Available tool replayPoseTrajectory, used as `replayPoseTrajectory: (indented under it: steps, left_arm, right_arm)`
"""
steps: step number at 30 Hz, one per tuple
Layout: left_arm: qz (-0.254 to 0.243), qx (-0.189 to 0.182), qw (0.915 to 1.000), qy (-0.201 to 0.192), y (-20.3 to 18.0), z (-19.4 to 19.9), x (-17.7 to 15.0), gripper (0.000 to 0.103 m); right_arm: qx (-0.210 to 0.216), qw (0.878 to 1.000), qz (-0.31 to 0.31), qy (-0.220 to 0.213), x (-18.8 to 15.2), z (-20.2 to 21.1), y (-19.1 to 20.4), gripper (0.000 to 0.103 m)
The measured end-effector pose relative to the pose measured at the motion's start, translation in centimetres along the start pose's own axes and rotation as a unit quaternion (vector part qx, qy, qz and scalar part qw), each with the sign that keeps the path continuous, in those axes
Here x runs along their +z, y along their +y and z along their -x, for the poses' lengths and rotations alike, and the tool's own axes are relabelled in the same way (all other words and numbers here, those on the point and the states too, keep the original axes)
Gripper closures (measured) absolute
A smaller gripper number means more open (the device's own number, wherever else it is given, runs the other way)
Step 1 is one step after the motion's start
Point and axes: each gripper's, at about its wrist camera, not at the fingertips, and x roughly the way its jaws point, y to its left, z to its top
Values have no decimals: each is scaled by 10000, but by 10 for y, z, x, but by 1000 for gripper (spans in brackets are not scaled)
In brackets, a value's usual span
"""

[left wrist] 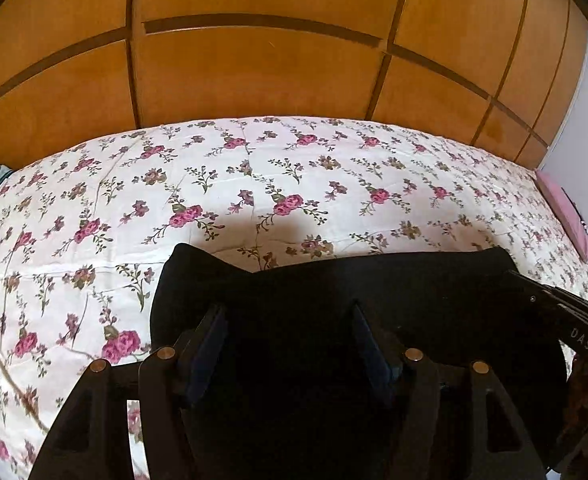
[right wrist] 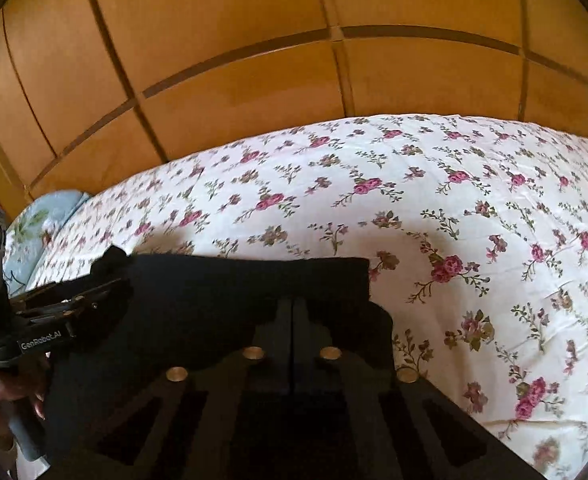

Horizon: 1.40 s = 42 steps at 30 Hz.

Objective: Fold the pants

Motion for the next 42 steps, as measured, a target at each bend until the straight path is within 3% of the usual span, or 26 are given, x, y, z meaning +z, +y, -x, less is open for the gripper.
replayPoseTrajectory:
  steps: [3,9,15,16,18,20,26,30,34,38,42]
  left_arm:
    - [-54,71,9999,-57,-3,-3,0,38]
    - [-57,82,9998,-182,-3,4,-1,38]
    - [-224,345,9984,-383,-9,23,-11,38]
    - [-253,412,9980,-404,-10,27,-13,38]
    - [-263,515,9973,-456,-12,34,-20,38]
    - [-239,609,9964,-539,-13,41,-27,37]
    - [-5,635,9968,-487,-9,55,-42,32]
    - [399,438,9971,-468,2,61,-56,28]
    - [458,176,9976,-491,8,72,-71,28]
    - [761,-526,9942,-556,30,86,-97,24]
    - [1543,-1476,9764,-312,63,84,-116,18]
  right_arm:
    - [185,9994,-257,-120,-2,-4,-10,103]
    - [-82,9994,45,-321,-6,-3,1,103]
    - [-227,9986,164,-453,-12,12,7,103]
    - [-315,9981,230,-483,-15,17,11,98]
    - [-593,9963,353,-506,-23,27,19,78]
    - [-494,9967,260,-595,-33,37,21,61]
    - [-421,9974,-291,-499,-62,56,12,43]
    - [-375,9971,-474,-468,-77,65,5,38]
    - [-213,9970,-623,-413,-88,69,-3,35]
    - [165,9947,-983,-248,-99,71,-19,25]
    - [694,9878,-1393,-79,-102,65,-36,24]
